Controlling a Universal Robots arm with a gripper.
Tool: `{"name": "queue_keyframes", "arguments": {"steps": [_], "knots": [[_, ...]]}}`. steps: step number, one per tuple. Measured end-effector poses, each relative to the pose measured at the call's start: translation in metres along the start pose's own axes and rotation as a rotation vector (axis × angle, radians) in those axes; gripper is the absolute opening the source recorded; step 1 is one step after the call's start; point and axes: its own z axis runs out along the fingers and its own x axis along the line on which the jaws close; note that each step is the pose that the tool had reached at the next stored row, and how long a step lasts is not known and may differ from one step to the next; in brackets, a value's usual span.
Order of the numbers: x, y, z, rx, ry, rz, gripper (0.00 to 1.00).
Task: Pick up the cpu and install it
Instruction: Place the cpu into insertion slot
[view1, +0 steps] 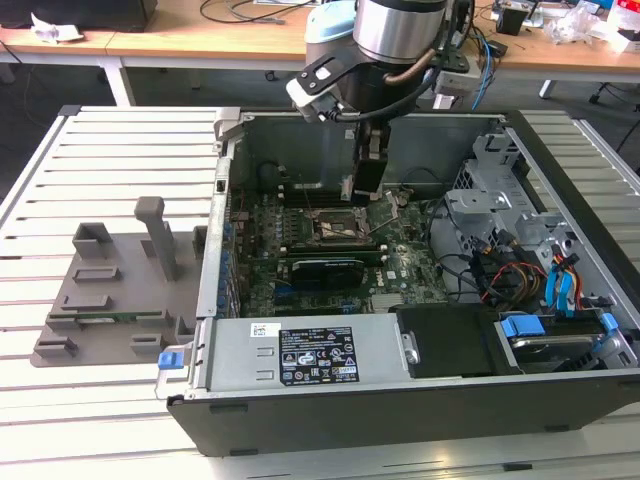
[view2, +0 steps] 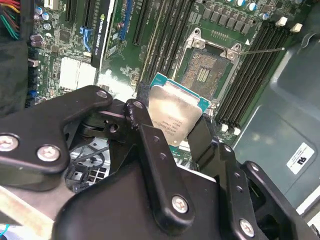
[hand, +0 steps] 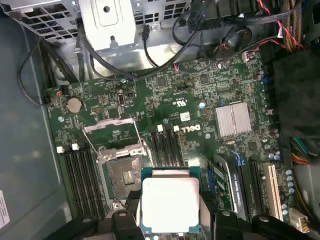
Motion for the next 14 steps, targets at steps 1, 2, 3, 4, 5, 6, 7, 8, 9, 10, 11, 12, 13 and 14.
{"name": "queue_keyframes", "arguments": {"steps": [1, 2, 3, 4, 5, 6, 7, 8, 9, 10, 11, 12, 13, 14], "knots": [[0.0, 0.0, 0.0, -0.0015, -0.0021, -0.053, 0.55], [0.0, 0.0, 0.0001, -0.0015, -0.002, -0.053, 0.55], [0.0, 0.0, 0.0002, -0.0014, -0.002, -0.053, 0.55], [0.0001, 0.0, 0.0005, -0.0015, -0.002, -0.053, 0.55], [0.0001, 0.0001, 0.001, -0.0015, -0.0019, -0.053, 0.55], [0.0, 0.0001, 0.0015, -0.0015, -0.002, -0.053, 0.55], [0.0001, 0.0001, 0.002, -0.0015, -0.002, -0.053, 0.55], [0.0001, 0.0001, 0.0027, -0.0015, -0.0019, -0.053, 0.55], [0.0001, 0.0001, 0.0032, -0.0015, -0.002, -0.053, 0.55], [0.0001, 0.0002, 0.0039, -0.0015, -0.0021, -0.053, 0.55], [0.0001, 0.0002, 0.0045, -0.0014, -0.002, -0.053, 0.55], [0.0001, 0.0002, 0.005, -0.0014, -0.002, -0.053, 0.55], [0.0002, 0.0003, 0.0059, -0.0014, -0.0022, -0.053, 0.55], [0.0002, 0.0003, 0.0068, -0.0015, -0.0021, -0.053, 0.55]]}}
